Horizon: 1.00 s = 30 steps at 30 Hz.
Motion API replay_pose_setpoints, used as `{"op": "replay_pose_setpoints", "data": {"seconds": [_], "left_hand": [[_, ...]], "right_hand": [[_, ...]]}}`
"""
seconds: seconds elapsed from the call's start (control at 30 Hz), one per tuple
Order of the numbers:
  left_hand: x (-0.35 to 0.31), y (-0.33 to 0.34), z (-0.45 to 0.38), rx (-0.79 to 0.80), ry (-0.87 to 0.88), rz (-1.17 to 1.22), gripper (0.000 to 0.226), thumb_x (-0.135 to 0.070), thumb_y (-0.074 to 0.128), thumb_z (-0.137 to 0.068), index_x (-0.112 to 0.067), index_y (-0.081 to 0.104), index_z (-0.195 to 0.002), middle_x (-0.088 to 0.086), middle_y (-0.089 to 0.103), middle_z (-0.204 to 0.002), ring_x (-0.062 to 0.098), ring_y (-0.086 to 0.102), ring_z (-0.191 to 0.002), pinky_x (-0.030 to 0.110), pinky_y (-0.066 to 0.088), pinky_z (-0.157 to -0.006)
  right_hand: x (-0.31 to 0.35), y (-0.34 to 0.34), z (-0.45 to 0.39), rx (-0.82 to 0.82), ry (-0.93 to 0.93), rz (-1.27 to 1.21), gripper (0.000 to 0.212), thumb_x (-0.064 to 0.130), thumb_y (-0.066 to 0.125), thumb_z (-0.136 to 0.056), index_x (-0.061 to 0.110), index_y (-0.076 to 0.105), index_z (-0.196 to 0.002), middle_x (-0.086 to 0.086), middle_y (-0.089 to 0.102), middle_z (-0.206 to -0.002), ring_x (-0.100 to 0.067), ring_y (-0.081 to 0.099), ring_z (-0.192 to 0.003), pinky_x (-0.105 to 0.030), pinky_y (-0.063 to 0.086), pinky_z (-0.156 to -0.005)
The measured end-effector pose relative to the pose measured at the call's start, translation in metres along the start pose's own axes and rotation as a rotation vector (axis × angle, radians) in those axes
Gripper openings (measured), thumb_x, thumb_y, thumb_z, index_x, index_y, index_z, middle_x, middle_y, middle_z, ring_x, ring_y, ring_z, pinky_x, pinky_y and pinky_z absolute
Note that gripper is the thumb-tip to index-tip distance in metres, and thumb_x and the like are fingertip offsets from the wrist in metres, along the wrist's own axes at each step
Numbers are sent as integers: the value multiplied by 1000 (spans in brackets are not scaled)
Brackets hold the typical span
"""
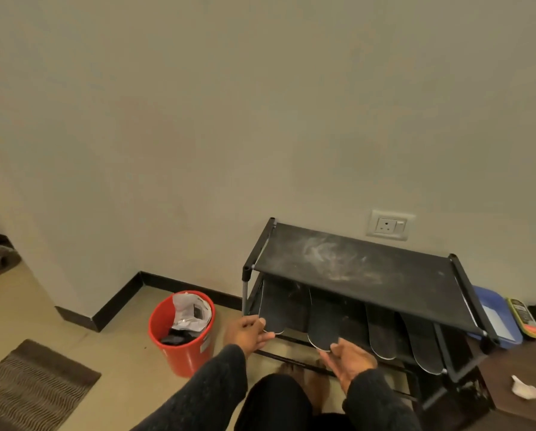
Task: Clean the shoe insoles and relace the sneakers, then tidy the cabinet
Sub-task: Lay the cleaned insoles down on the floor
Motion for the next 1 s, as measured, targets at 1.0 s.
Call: {"op": "replay_pose_setpoints", "data": {"seconds": [1.0], "left_hand": [[32, 71, -73, 228, 224, -873, 22, -40, 73, -83, -37, 63, -102, 4, 72, -107, 21, 71, -93, 44, 57, -92]], "right_hand": [[15, -64, -157, -296, -231, 435, 5, 17, 72, -77, 16, 70, -73, -13, 73, -82, -36, 72, -77, -54, 61, -76]]}}
Point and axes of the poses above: each hand's wrist, its own z-axis away from the middle knuckle, its own y-axis out of the palm, x = y × z, the point moved 10 cm from there along -z, towards the middle knuckle
